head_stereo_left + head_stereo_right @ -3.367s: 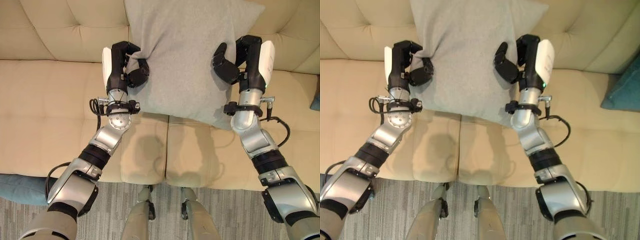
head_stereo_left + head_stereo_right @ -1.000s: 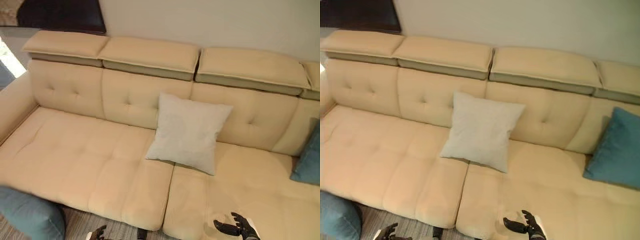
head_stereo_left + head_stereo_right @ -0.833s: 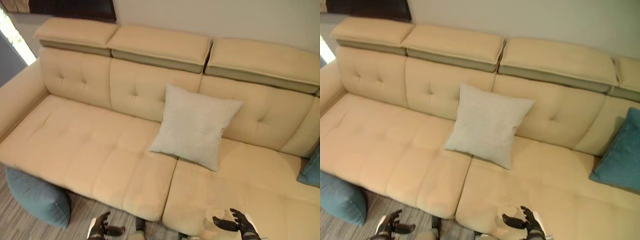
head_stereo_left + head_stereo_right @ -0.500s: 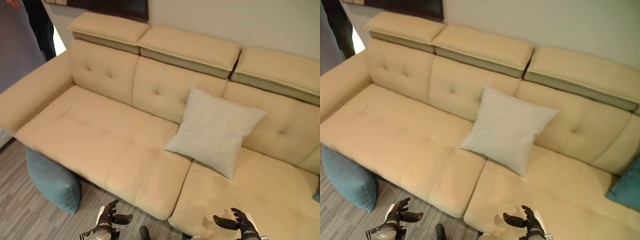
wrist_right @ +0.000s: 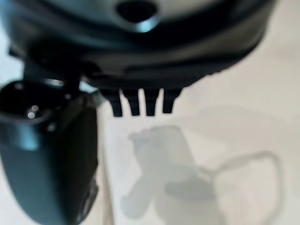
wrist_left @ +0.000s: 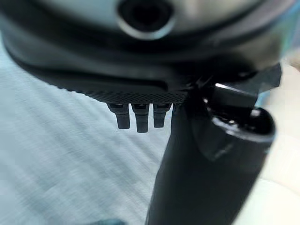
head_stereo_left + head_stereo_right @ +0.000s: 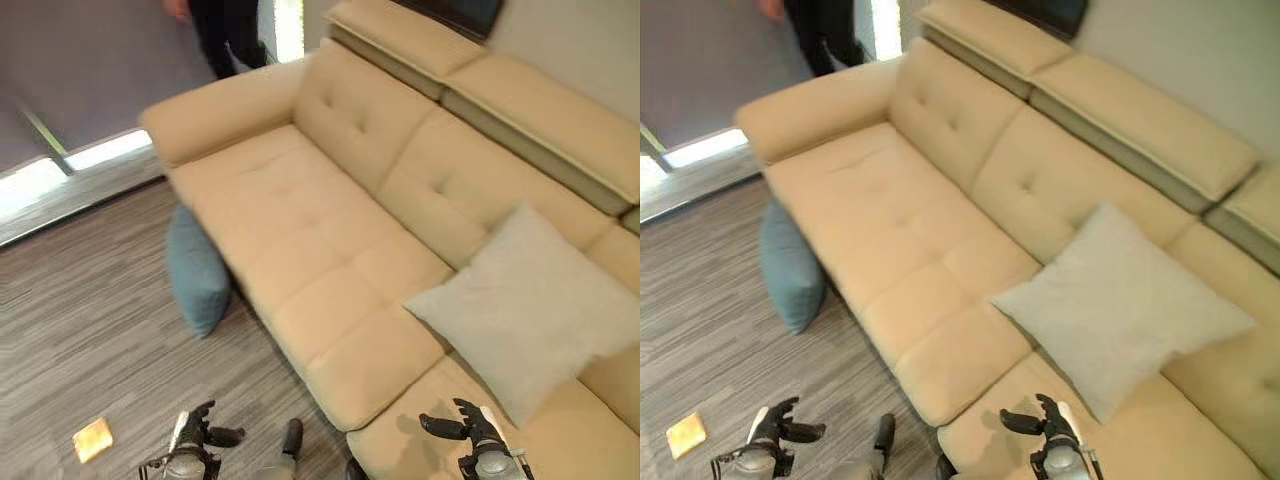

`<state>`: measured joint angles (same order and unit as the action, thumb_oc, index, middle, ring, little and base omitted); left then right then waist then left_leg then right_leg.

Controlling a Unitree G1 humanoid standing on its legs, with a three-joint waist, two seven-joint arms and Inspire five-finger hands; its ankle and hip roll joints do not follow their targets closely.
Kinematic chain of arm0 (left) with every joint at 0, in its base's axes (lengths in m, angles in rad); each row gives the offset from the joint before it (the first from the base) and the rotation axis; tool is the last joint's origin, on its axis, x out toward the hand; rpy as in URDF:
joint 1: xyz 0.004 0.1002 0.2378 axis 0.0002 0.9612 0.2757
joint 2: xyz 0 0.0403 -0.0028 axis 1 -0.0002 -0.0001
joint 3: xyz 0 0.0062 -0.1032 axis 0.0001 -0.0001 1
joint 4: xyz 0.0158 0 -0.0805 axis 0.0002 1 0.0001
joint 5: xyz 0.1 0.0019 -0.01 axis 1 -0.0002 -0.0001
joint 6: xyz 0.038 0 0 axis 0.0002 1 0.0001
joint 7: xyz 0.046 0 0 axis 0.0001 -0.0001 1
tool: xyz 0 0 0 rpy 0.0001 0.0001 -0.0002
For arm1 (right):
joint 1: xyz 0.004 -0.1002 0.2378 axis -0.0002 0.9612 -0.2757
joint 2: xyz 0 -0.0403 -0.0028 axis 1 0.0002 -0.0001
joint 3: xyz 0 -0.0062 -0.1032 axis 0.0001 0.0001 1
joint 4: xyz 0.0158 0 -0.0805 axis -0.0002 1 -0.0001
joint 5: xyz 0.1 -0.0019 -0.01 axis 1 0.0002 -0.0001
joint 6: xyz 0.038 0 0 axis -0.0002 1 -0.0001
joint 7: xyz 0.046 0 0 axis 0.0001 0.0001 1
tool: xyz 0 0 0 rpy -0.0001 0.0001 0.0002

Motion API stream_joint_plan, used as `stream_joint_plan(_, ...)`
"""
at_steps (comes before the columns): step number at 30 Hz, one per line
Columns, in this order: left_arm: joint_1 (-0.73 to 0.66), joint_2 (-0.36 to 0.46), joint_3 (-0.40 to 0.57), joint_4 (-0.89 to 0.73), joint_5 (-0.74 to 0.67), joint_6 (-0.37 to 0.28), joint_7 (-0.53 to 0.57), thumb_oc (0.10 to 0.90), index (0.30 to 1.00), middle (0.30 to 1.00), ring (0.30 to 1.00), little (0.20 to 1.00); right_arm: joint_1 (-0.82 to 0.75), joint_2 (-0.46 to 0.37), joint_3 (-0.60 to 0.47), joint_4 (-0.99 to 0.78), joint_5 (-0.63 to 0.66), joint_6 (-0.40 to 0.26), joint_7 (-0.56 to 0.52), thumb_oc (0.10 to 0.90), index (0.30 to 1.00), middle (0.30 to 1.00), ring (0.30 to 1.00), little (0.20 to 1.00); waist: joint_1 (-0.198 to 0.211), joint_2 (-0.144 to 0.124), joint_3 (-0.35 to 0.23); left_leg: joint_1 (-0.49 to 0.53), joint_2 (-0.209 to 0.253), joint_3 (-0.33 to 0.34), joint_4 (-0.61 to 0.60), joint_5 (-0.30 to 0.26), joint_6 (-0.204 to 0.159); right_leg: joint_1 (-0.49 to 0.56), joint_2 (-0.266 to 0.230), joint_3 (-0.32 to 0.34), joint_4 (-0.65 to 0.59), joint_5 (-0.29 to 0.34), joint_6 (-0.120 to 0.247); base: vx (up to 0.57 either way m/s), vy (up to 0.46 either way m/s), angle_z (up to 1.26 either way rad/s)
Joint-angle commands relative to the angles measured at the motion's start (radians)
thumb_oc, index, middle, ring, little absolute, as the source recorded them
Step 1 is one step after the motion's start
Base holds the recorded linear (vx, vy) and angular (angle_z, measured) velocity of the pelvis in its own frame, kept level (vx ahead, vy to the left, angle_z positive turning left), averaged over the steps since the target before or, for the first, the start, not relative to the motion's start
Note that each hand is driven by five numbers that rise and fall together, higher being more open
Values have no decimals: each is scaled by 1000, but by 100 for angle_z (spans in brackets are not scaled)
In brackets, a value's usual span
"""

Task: Pick up all the scattered cushions and arrange them neatly on the sofa.

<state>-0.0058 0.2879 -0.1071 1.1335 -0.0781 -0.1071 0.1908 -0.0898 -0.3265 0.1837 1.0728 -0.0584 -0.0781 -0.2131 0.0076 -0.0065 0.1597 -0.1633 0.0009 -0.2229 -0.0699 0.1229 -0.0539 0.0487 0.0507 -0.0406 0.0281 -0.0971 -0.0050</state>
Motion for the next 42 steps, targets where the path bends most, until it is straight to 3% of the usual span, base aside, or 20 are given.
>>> stream_joint_plan(1, -5, 31, 20, -3, -8, -31, 16, 800, 900, 900, 900, 900, -12, -14, -1, -69, 18, -34, -17, 800, 900, 900, 900, 900, 3, -68, -36, 64, -90, 55, 90, -152, 33, -157, -71, 36, 25, 34, 93, 33, -66, 112)
stream_joint_plan(6, -2, 22, 14, -7, -13, -29, 8, 800, 900, 900, 900, 900, -24, -30, 9, -122, 13, -44, -19, 800, 900, 900, 900, 900, 7, -63, -22, 26, -87, 81, 123, -150, 22, -135, -87, -35, -9, 39, 94, -14, -28, 90)
stream_joint_plan(7, -3, 20, 13, -13, -16, -28, 6, 800, 900, 900, 900, 900, -25, -31, 9, -132, 13, -42, -20, 800, 900, 900, 900, 900, 5, -65, -14, 11, -81, 110, 138, -152, 23, -134, -95, -54, -14, 41, 97, -66, 16, 165)
stream_joint_plan(8, -11, 21, 6, -33, -18, -25, 3, 800, 900, 900, 900, 900, -23, -37, 6, -141, 10, -35, -25, 800, 900, 900, 900, 900, -7, -70, -1, -8, -45, 235, 171, -168, 26, -132, -117, -101, -25, 44, 102, -79, 25, 145)
stream_joint_plan(9, -14, 24, 7, -42, -13, -24, 5, 800, 900, 900, 900, 900, -19, -38, 5, -144, 9, -30, -28, 800, 900, 900, 900, 900, -14, -75, 6, -9, -14, 309, 189, -184, 30, -127, -129, -131, -33, 46, 105, -72, 42, 121)
stream_joint_plan(10, -18, 27, 5, -47, -10, -21, 4, 800, 900, 900, 900, 900, -17, -36, 6, -145, 8, -27, -28, 800, 900, 900, 900, 900, -20, -79, 3, -12, 8, 358, 197, -187, 32, -129, -139, -153, -38, 49, 105, -20, 53, 151)
stream_joint_plan(12, -20, 32, -2, -46, 9, -17, 5, 800, 900, 900, 900, 900, -16, -28, 12, -136, 4, -19, -24, 800, 900, 900, 900, 900, -23, -83, -1, -12, 35, 391, 197, -189, 31, -119, -150, -192, -38, 47, 104, 72, 91, 129)
stream_joint_plan(14, -22, 41, -6, -39, 23, -11, 3, 800, 900, 900, 900, 900, -12, -15, 10, -120, 1, -14, -21, 800, 900, 900, 900, 900, -23, -89, -11, -3, 30, 375, 167, -182, 35, -105, -163, -231, -18, 35, 106, 156, 131, 48)
stream_joint_plan(16, -21, 45, -5, -39, 26, -7, 1, 800, 900, 900, 900, 900, -16, -11, 13, -119, -2, -10, -17, 800, 900, 900, 900, 900, -21, -93, -13, -2, 24, 365, 160, -182, 41, -109, -169, -229, 0, 34, 108, 116, 143, 80)
stream_joint_plan(22, -38, 80, 5, -34, 36, 0, 8, 800, 900, 900, 900, 900, -18, 23, 18, -132, -15, 0, -20, 800, 900, 900, 900, 900, -3, -102, -4, 32, -27, 310, 158, -213, 82, -145, -233, -227, 242, -4, 112, 142, 185, 36)
stream_joint_plan(25, -43, 87, 2, -50, 34, 0, 9, 800, 900, 900, 900, 900, -12, 29, 23, -139, -18, 0, -20, 800, 900, 900, 900, 900, -12, -93, 0, 47, -30, 294, 155, -216, 83, -179, -222, -198, 314, 6, 109, 166, 92, 30)
stream_joint_plan(26, -47, 90, -8, -71, 33, -1, 6, 800, 900, 900, 900, 900, -4, 28, 24, -143, -15, 0, -21, 800, 900, 900, 900, 900, -28, -87, 11, 89, -36, 273, 137, -221, 80, -215, -178, -153, 328, -2, 98, 271, 90, 41)
stream_joint_plan(30, -55, 85, -24, -75, 32, -1, 0, 800, 900, 900, 900, 900, -3, 25, 25, -133, -5, 2, -20, 800, 900, 900, 900, 900, -49, -89, 17, 125, -51, 246, 115, -231, 75, -258, -146, -150, 245, 27, 98, 231, 26, 55)
stream_joint_plan(31, -63, 84, -32, -72, 31, 0, -5, 800, 900, 900, 900, 900, -4, 26, 26, -124, 1, 5, -19, 800, 900, 900, 900, 900, -65, -100, 24, 151, -66, 224, 109, -246, 74, -313, -129, -150, 180, 71, 109, 183, -15, 22)
stream_joint_plan(33, -68, 84, -32, -70, 30, 0, -8, 800, 900, 900, 900, 900, -3, 26, 27, -121, 0, 7, -17, 800, 900, 900, 900, 900, -71, -103, 30, 168, -75, 210, 109, -257, 74, -336, -121, -158, 142, 94, 119, 312, -19, 34)
stream_joint_plan(35, -69, 79, -29, -69, 32, -2, -11, 800, 900, 900, 900, 900, 5, 21, 30, -124, -7, 13, -15, 800, 900, 900, 900, 900, -85, -114, 39, 216, -101, 174, 112, -292, 69, -351, -111, -226, 42, 142, 140, 445, -27, 29)
stream_joint_plan(37, -56, 69, -27, -69, 47, -5, -16, 800, 900, 900, 900, 900, 29, 18, 33, -127, -13, 14, -13, 800, 900, 900, 900, 900, -92, -117, 22, 262, -119, 158, 106, -326, 72, -333, -114, -247, 18, 144, 123, 483, -44, 35)
stream_joint_plan(40, -41, 57, -22, -67, 42, -3, -14, 800, 900, 900, 900, 900, 35, 16, 34, -131, -18, 10, -13, 800, 900, 900, 900, 900, -99, -102, 8, 286, -104, 156, 116, -347, 62, -333, -112, -236, 47, 134, 110, 401, -53, 31)
stream_joint_plan(42, -17, 44, -24, -69, 51, 2, -16, 800, 900, 900, 900, 900, 38, 15, 35, -147, -28, 6, -8, 800, 900, 900, 900, 900, -107, -68, -8, 287, -68, 187, 201, -315, 12, -299, -107, -239, 67, 105, 85, 381, -55, 14)
